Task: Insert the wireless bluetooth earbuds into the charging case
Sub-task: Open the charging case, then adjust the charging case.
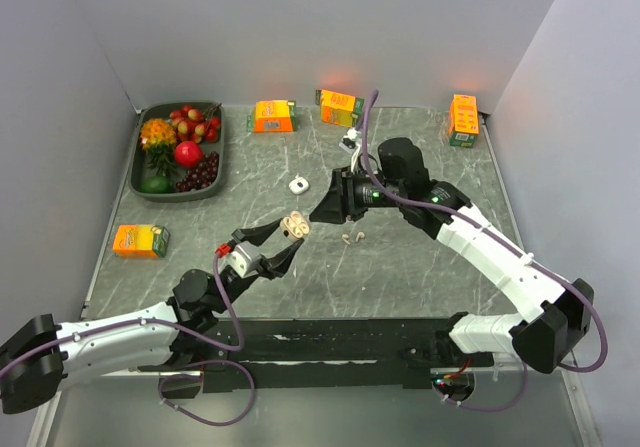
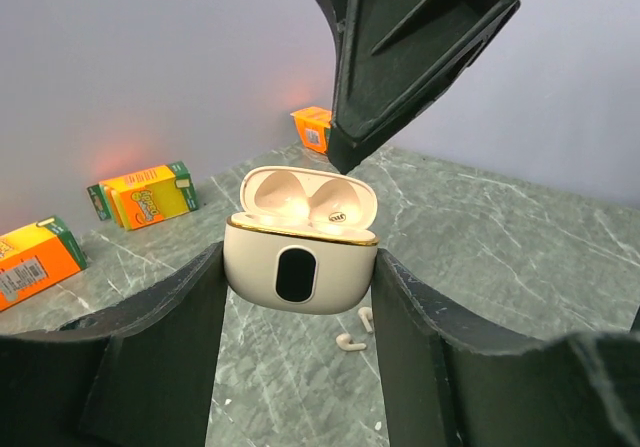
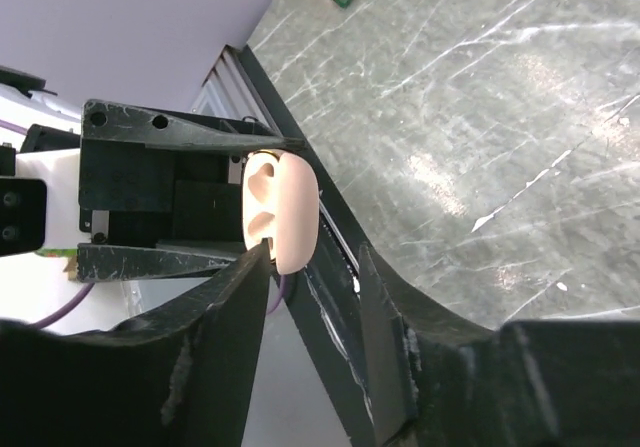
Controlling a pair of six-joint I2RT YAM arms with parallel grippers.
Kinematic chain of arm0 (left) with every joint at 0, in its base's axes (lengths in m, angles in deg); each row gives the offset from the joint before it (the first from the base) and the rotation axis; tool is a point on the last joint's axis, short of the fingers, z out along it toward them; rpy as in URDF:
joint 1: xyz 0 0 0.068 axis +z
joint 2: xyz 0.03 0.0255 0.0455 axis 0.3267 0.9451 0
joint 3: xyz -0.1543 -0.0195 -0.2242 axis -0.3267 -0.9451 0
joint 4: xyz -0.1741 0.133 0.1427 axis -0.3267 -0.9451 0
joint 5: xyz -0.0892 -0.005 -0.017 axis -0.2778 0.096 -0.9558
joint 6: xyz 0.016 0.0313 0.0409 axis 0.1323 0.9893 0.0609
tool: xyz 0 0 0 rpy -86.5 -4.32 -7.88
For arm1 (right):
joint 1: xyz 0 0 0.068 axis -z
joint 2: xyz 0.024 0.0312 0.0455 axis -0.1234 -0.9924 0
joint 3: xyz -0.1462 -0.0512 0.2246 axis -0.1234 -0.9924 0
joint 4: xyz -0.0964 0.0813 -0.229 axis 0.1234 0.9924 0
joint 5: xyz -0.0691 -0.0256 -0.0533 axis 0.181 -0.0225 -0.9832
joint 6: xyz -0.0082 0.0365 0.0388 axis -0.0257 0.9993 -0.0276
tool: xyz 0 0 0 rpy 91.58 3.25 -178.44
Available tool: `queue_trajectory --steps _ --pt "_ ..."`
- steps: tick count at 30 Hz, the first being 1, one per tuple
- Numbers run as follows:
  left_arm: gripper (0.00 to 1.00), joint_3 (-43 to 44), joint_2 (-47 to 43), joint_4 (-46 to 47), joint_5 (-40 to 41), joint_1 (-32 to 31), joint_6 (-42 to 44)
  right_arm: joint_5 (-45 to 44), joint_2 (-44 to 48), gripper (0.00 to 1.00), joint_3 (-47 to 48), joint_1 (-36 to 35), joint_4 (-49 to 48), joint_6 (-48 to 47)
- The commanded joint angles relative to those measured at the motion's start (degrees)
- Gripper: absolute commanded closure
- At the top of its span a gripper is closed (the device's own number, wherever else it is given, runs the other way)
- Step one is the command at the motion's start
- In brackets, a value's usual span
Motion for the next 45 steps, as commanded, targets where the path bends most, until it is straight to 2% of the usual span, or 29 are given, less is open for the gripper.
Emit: queue_trajectory --steps 1,3,7,13,19,25,28,31,35,37,45 --pt "0.99 0.9 -0.72 2.63 1.24 0.19 -0.21 -0.65 1.87 0.47 0.29 0.01 -0.64 -0.99" --pt "0.99 0.99 -0.72 2.46 1.24 0.19 -0.21 -1.96 2.4 0.39 0.72 0.01 -0.37 -1.25" --pt "0.99 1.17 -0.11 2.28 1.24 0.19 -0.3 -3.98 2.05 0.3 2.83 -0.86 1.91 -3.09" --pt "0.99 1.96 1.56 2.02 0.63 0.19 -0.21 -9.08 0.47 0.28 5.38 -3.68 4.72 -5.03" --pt "0.99 2.92 2.97 2.02 -0.08 0.11 -0.21 -10.58 -2.08 0.28 8.02 -5.35 5.69 -6.08" --pt "0.99 3.71 3.23 2.19 -0.96 0.19 -0.83 -12.43 -4.45 0.32 8.73 -5.52 6.66 -6.53" --pt "0.99 3.71 3.06 2.1 -1.31 0.11 -1.09 -12.17 -5.16 0.37 8.64 -5.61 6.13 -6.35" --pt "0.99 3.8 2.88 2.19 -1.57 0.02 -1.09 -11.64 -5.33 0.43 8.46 -5.52 5.52 -6.18" --pt "0.99 3.63 2.71 2.54 -1.92 0.11 -1.35 -10.59 -5.86 0.61 8.64 -5.52 4.82 -6.0" --pt "0.99 3.54 2.62 2.54 -1.84 0.11 -1.27 -9.97 -6.12 0.64 8.64 -5.52 4.72 -6.0" --pt "0.99 3.19 1.83 2.9 -1.92 0.02 -1.44 -6.63 -6.3 0.64 7.58 -5.44 3.5 -5.21"
